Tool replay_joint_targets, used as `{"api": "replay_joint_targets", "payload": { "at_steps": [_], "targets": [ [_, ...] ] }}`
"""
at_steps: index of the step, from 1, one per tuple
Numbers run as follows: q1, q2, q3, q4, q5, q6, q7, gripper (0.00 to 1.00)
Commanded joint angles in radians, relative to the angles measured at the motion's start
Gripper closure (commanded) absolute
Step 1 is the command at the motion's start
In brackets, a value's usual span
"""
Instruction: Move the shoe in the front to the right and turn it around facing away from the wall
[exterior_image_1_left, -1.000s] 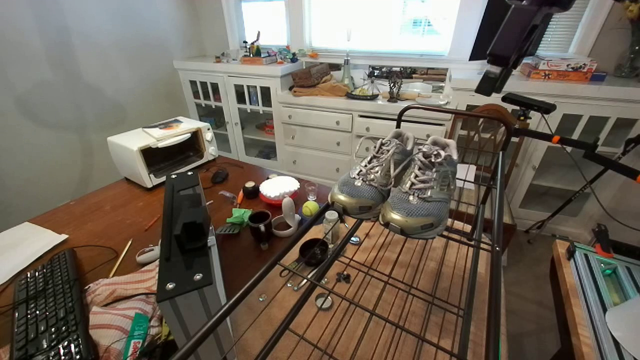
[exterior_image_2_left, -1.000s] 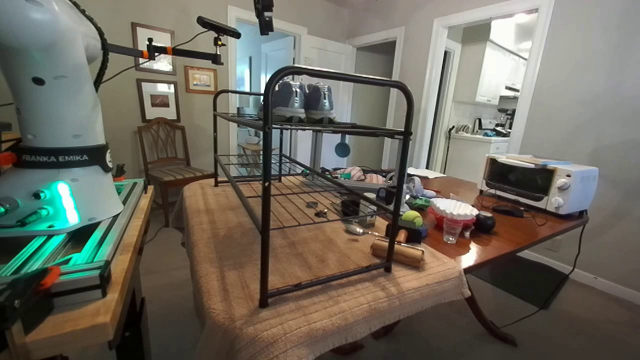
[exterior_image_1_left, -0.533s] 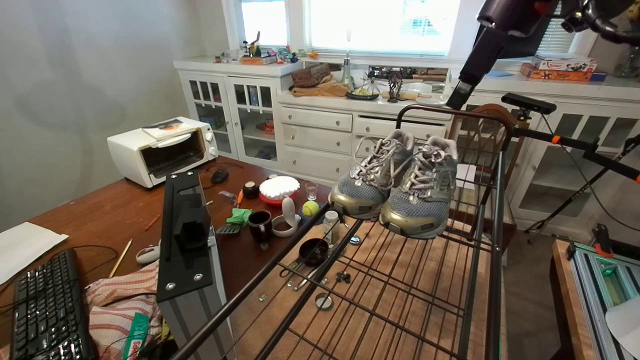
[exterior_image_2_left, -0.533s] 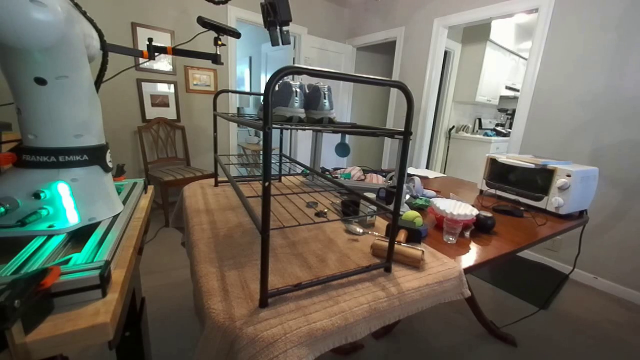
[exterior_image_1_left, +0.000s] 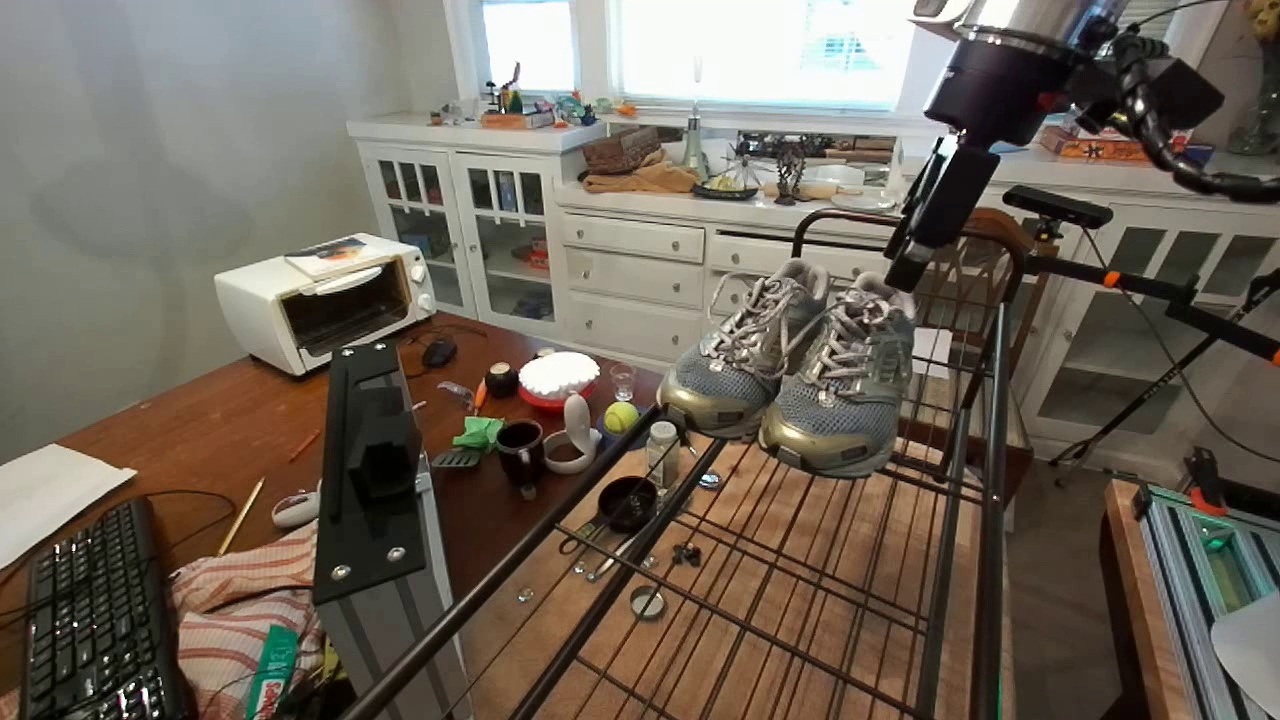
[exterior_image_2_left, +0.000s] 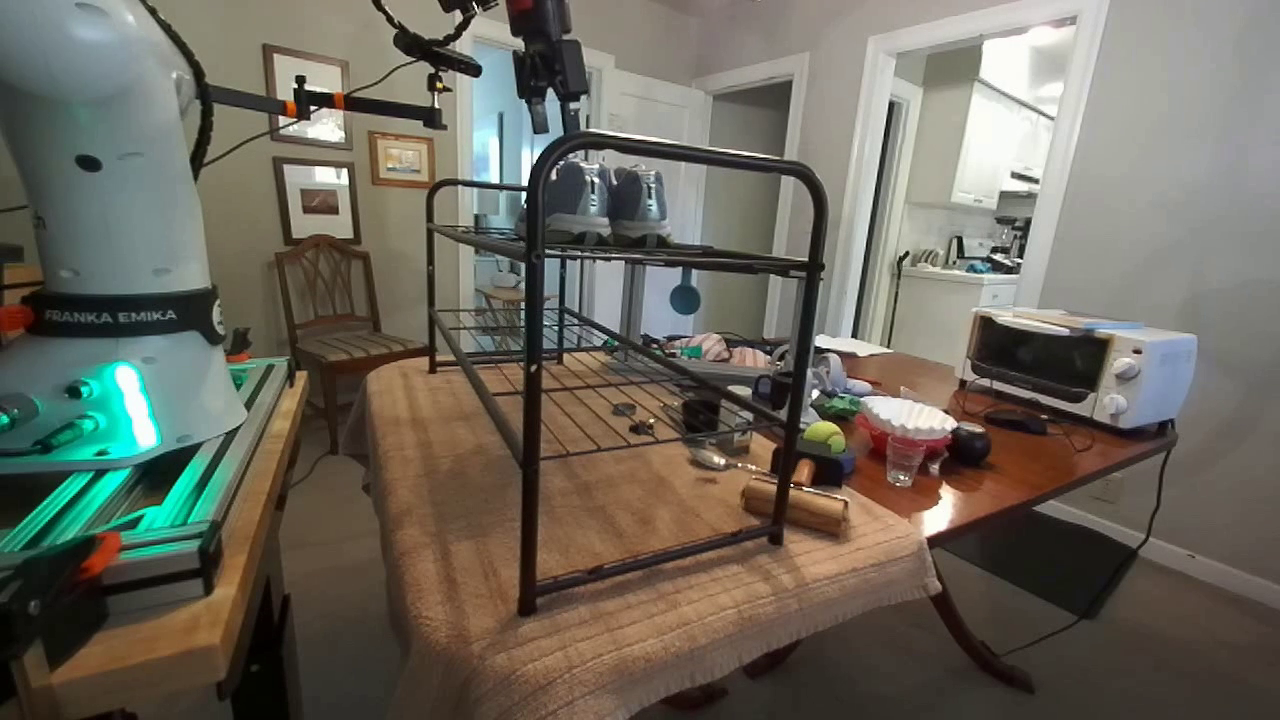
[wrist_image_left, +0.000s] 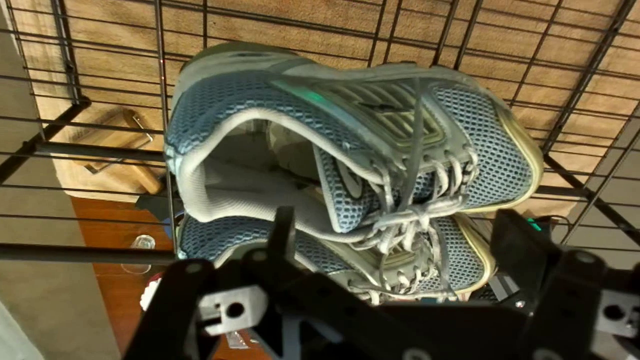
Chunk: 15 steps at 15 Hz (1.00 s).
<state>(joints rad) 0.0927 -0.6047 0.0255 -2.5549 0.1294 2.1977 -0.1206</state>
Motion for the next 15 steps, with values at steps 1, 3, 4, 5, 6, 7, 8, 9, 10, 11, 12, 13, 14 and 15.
{"api": "replay_joint_targets", "payload": {
  "at_steps": [1,3,4,5,6,7,8,9,10,11,12,13,14,15],
  "targets": [
    [0.024,0.028,-0.021,-0.029,0.01,0.056,-0.049,0.0],
    [0.032,0.038,-0.027,-0.043,0.022,0.096,-0.059,0.0],
    [0.035,0.046,-0.028,-0.047,0.024,0.109,-0.058,0.0],
    [0.038,0.052,-0.029,-0.05,0.025,0.116,-0.06,0.0],
    [0.038,0.06,-0.027,-0.051,0.023,0.12,-0.052,0.0],
    [0.042,0.065,-0.028,-0.056,0.024,0.128,-0.056,0.0],
    [0.045,0.071,-0.028,-0.058,0.027,0.134,-0.058,0.0],
    [0.05,0.077,-0.031,-0.059,0.032,0.136,-0.062,0.0],
    [0.051,0.083,-0.031,-0.06,0.034,0.14,-0.061,0.0],
    [0.054,0.088,-0.032,-0.061,0.038,0.145,-0.063,0.0],
    [0.057,0.095,-0.034,-0.063,0.043,0.156,-0.066,0.0],
    [0.06,0.101,-0.036,-0.063,0.047,0.161,-0.069,0.0],
    [0.062,0.108,-0.035,-0.065,0.048,0.168,-0.069,0.07],
    [0.064,0.114,-0.036,-0.066,0.049,0.173,-0.07,0.26]
  ]
}}
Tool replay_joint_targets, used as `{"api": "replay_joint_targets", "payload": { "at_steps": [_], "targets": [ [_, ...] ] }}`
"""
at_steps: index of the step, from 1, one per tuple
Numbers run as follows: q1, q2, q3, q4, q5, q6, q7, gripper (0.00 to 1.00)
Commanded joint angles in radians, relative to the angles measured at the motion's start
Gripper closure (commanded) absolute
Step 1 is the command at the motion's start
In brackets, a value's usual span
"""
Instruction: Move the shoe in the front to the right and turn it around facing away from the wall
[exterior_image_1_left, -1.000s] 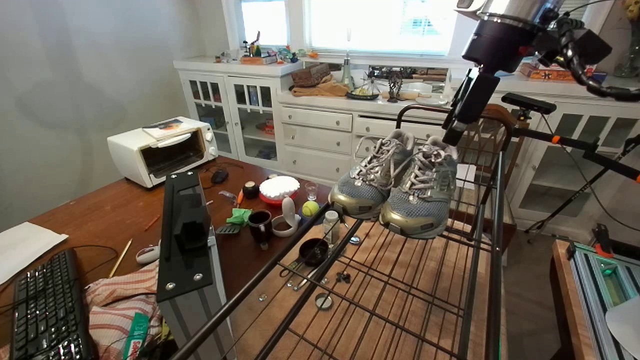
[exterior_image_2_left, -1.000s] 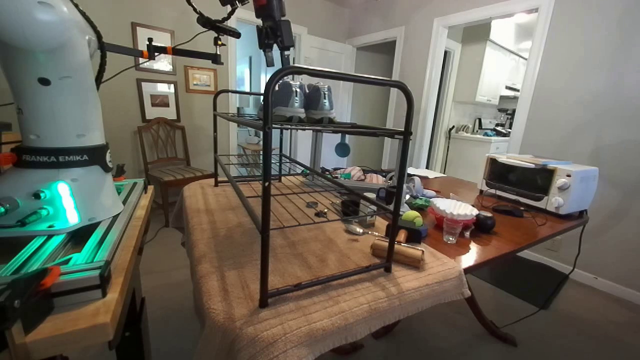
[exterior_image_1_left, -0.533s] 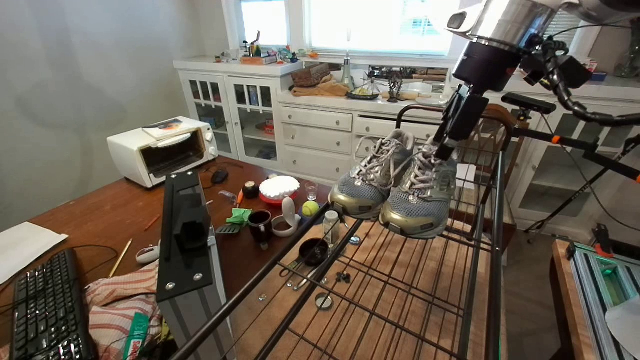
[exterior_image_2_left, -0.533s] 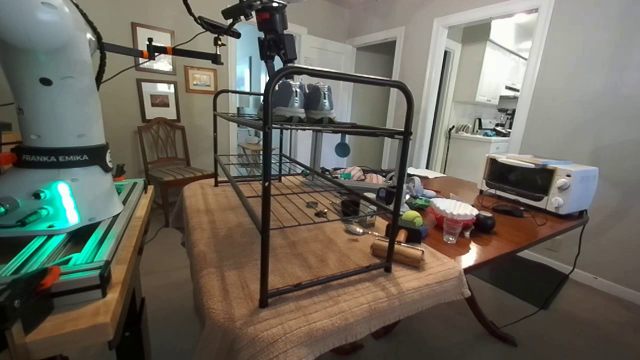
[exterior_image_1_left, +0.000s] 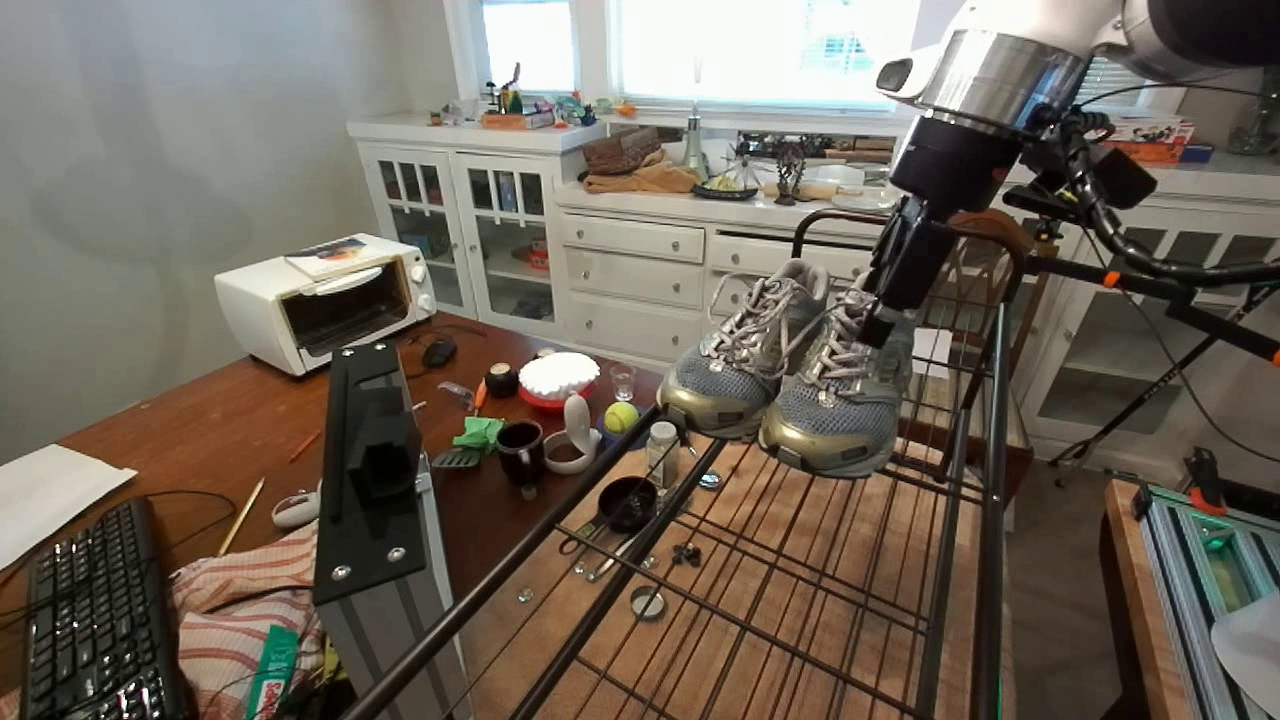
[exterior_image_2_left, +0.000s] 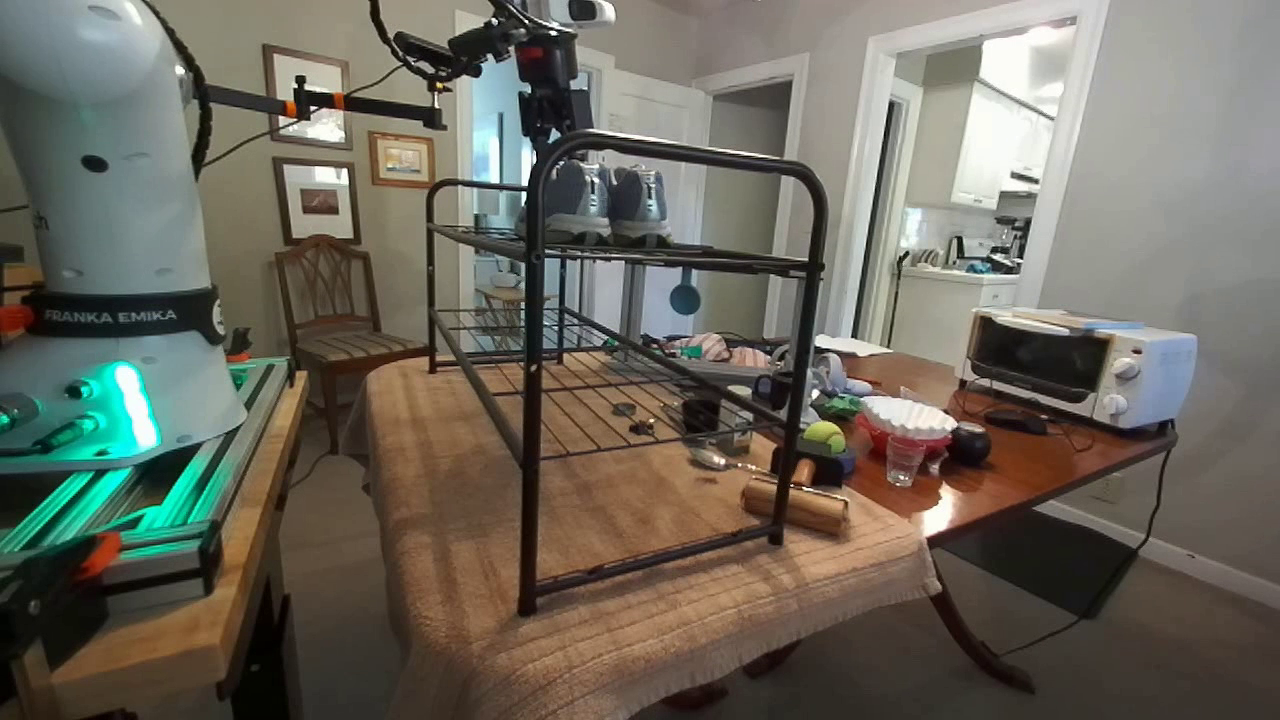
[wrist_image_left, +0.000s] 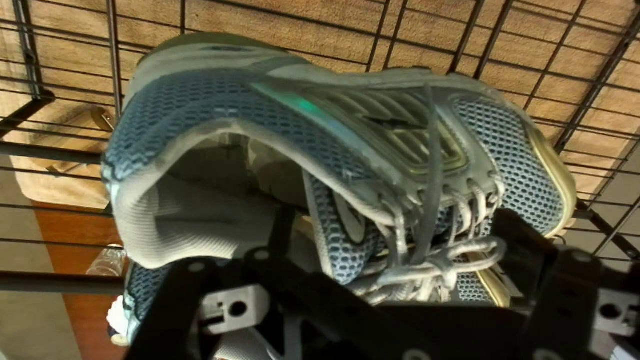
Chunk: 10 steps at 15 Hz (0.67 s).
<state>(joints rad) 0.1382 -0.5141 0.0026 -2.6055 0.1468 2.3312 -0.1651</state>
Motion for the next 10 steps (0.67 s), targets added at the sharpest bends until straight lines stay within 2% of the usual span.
{"api": "replay_joint_targets", "payload": {
  "at_steps": [1,6,10],
  "targets": [
    [0.019,0.029,-0.012,-0.014,0.031,0.04,-0.024,0.32],
    [0.016,0.039,-0.013,-0.007,0.033,0.041,-0.015,0.73],
    [0.008,0.011,-0.014,0.006,0.024,-0.002,-0.01,0.97]
  ]
}}
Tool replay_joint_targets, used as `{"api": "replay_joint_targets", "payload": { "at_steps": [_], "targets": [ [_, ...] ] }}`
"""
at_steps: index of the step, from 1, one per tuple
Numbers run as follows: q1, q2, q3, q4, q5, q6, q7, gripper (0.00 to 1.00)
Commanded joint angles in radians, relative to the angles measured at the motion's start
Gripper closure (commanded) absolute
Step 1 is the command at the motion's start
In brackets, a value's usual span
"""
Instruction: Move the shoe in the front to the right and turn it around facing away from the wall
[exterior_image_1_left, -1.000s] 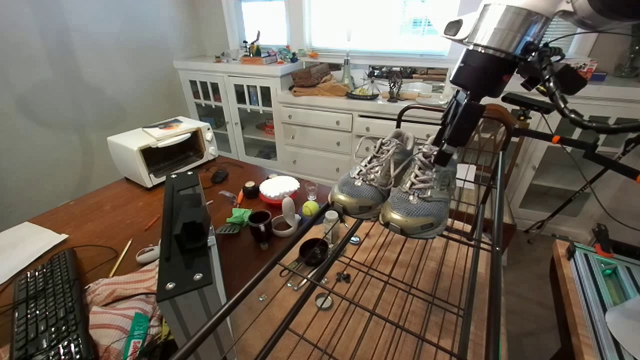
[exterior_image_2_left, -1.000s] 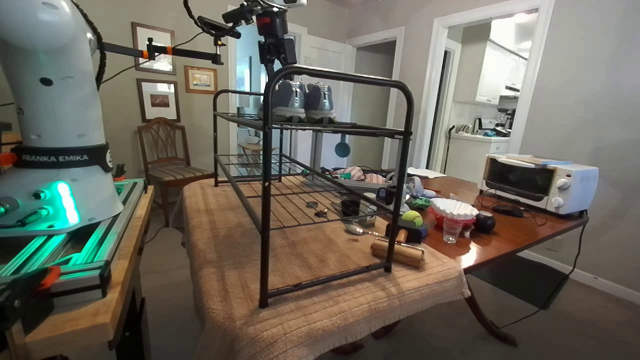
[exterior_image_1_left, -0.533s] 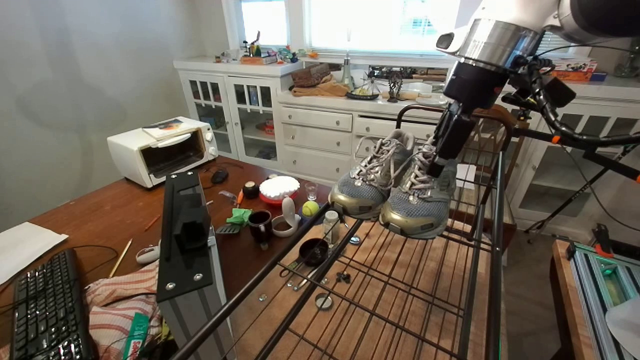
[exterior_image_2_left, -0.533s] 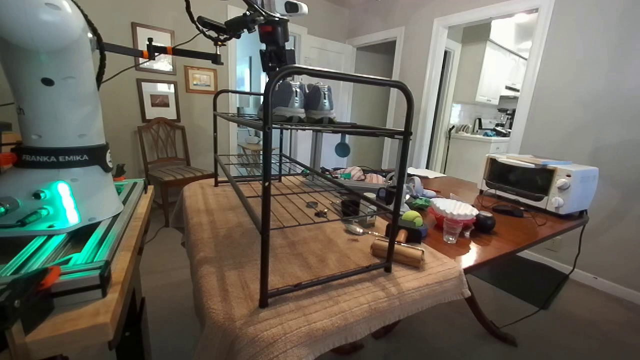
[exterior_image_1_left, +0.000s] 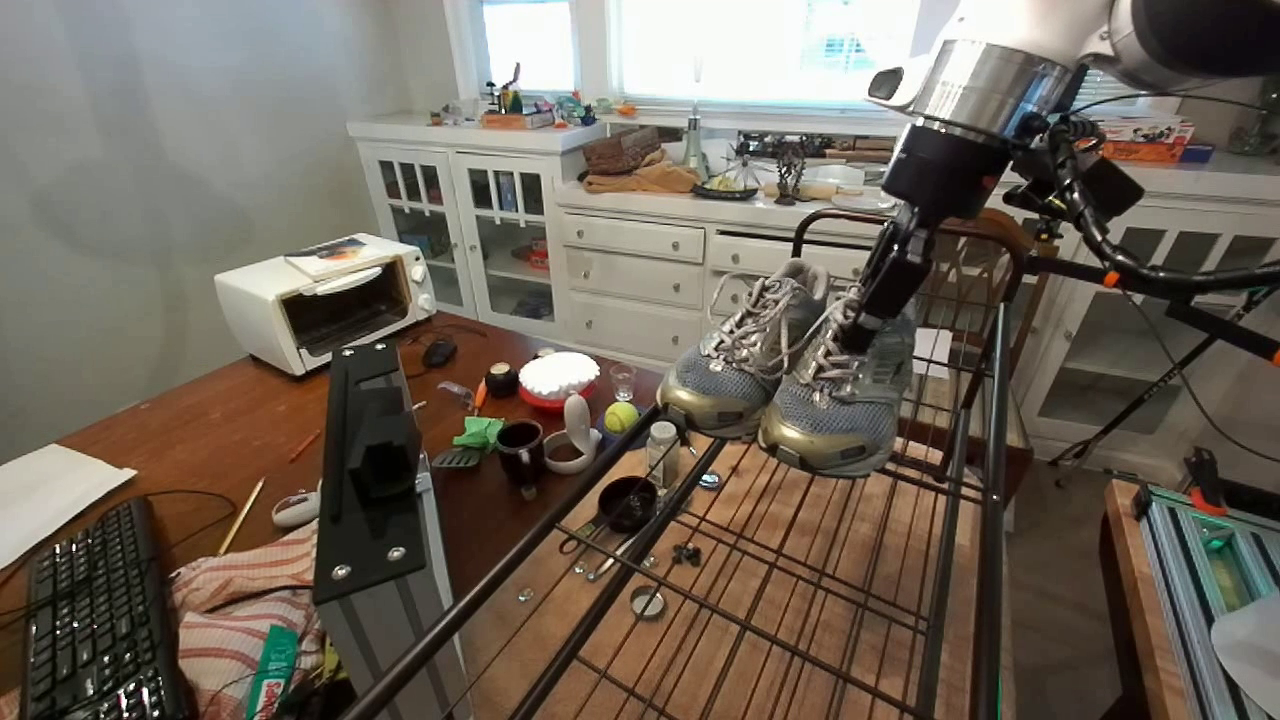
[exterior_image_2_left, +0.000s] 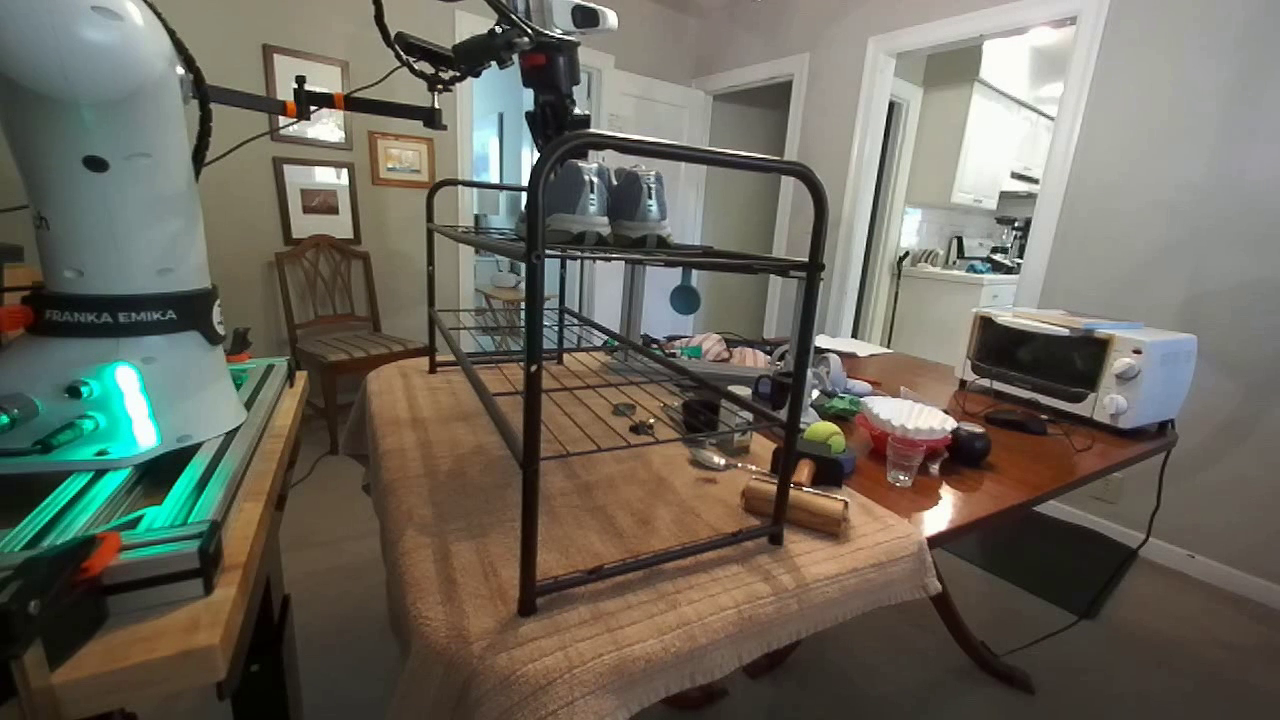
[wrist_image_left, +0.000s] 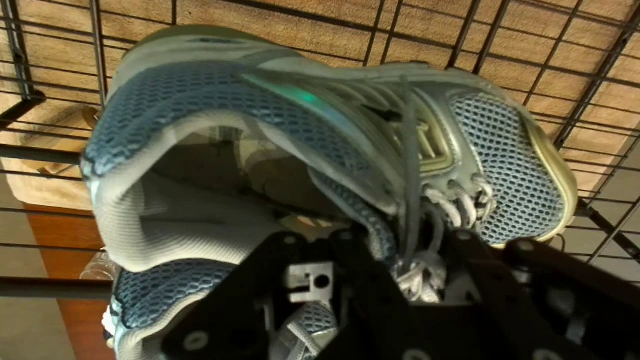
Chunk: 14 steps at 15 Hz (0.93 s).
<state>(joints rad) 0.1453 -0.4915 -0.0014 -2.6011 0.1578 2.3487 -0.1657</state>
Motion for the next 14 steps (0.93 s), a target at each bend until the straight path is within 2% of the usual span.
{"api": "replay_joint_targets", "payload": {
  "at_steps": [1,8,14],
  "targets": [
    [-0.006,-0.024,-0.006,0.004,0.0,-0.035,-0.002,0.96],
    [-0.037,-0.121,-0.024,0.032,-0.034,-0.207,-0.019,0.96],
    [-0.039,-0.142,-0.125,0.074,-0.038,-0.323,-0.215,0.96]
  ]
}}
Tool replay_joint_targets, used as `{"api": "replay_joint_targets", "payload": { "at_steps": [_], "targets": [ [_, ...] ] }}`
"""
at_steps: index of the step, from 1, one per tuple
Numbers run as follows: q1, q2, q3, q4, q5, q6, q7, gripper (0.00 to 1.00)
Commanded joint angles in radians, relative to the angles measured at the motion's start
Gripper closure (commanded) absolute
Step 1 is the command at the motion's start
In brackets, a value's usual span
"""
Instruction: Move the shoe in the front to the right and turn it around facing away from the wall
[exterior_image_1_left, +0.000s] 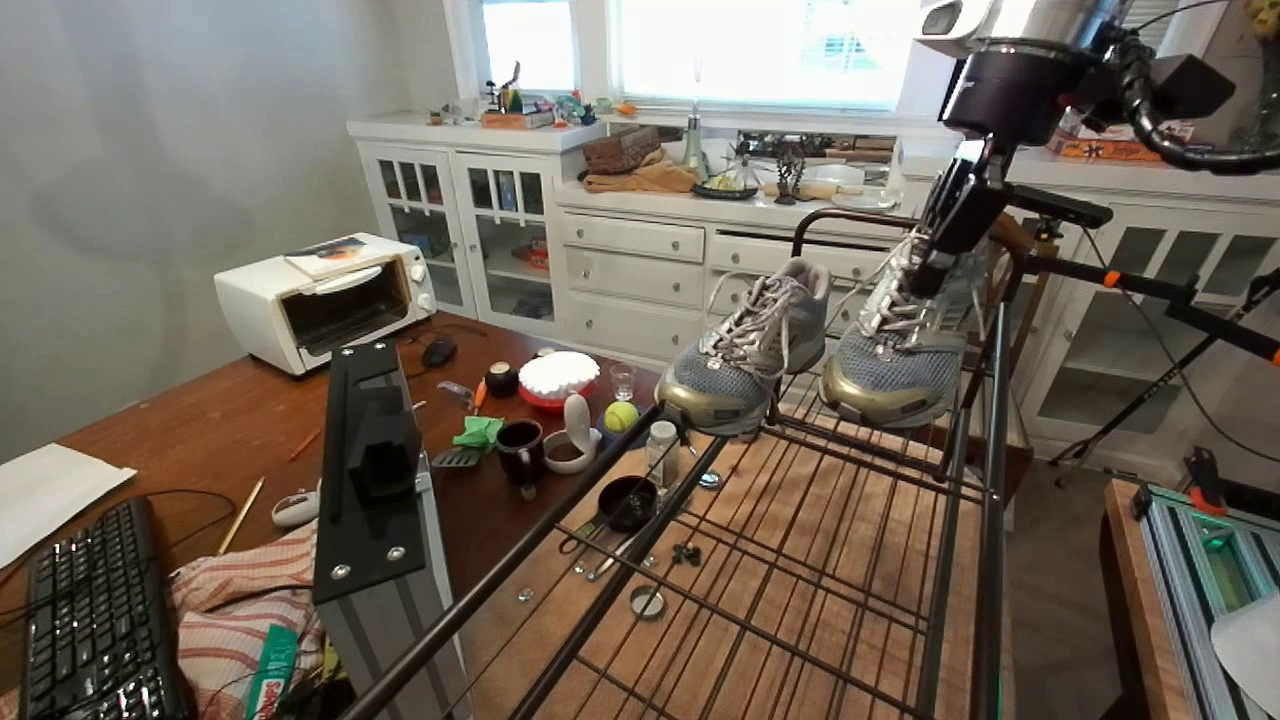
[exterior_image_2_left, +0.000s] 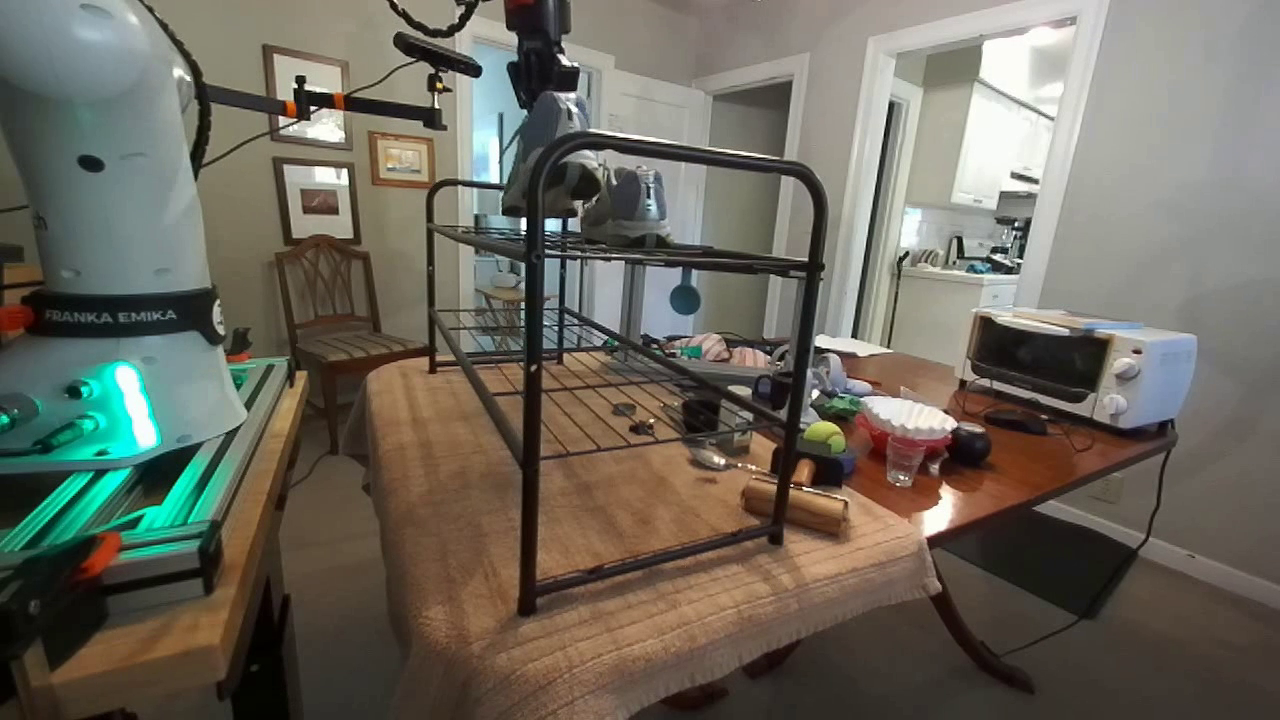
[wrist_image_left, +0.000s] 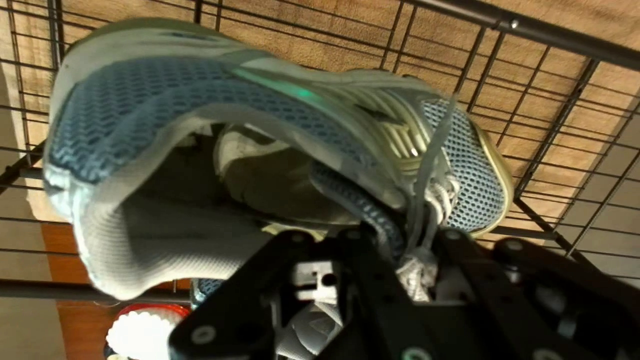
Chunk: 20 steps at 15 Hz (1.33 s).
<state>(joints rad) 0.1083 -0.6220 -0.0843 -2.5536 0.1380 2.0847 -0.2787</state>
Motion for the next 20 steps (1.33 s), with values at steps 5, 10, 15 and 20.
{"api": "replay_joint_targets", "payload": {
  "at_steps": [5,10,15,20],
  "targets": [
    [0.011,0.002,-0.137,0.045,-0.029,-0.104,-0.367,0.96],
    [-0.008,0.017,-0.178,0.064,-0.045,-0.178,-0.594,0.96],
    [-0.062,0.057,-0.149,0.07,-0.155,-0.128,-0.642,0.96],
    [-0.074,0.101,-0.152,0.07,-0.162,-0.086,-0.658,0.96]
  ]
}}
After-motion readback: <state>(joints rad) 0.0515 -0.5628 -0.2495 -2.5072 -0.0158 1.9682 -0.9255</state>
